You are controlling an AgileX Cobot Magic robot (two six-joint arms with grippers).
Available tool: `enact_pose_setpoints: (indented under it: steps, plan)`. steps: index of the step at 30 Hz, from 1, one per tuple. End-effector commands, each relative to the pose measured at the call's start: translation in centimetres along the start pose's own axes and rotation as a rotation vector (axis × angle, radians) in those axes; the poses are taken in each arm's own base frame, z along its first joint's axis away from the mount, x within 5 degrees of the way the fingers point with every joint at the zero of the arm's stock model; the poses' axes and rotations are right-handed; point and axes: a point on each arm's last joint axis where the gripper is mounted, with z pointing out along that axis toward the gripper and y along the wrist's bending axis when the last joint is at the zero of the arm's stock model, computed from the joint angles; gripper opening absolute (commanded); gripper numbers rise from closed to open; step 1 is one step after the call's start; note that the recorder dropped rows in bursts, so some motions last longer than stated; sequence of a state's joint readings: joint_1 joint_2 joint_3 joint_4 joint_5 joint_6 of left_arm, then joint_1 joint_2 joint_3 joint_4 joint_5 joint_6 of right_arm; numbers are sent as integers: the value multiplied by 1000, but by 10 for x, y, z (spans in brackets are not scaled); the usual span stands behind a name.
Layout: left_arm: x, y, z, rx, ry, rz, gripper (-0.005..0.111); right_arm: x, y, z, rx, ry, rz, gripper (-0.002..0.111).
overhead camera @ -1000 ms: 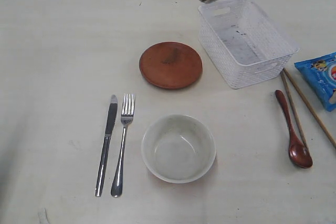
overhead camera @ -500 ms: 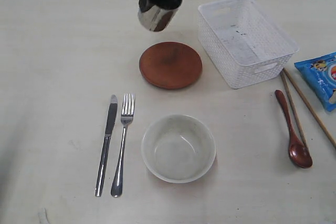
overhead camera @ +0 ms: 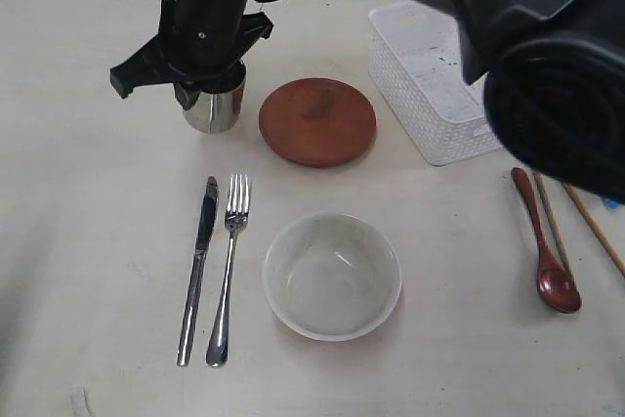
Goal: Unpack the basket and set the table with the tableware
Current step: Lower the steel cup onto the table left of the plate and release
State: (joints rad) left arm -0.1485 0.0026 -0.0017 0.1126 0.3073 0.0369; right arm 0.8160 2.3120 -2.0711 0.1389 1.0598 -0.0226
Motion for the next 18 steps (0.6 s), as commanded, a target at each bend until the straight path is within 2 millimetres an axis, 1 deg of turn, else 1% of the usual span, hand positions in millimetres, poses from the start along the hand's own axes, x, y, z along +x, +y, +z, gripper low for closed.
enact_pose_setpoints:
  steps: [1,8,15,18]
  plan:
    - [0,0,0,-2,-8,-16,0,-2,-2,9,26,36,-7,-1]
    - [0,0,0,-2,-8,-16,0,-6,-3,13,26,0,4,-1]
    - [0,0,0,-2,-8,-16,0,-1,-5,31,26,40,-4,0]
    - [0,0,0,-2,-8,-16,0,-2,-5,31,28,34,-8,0]
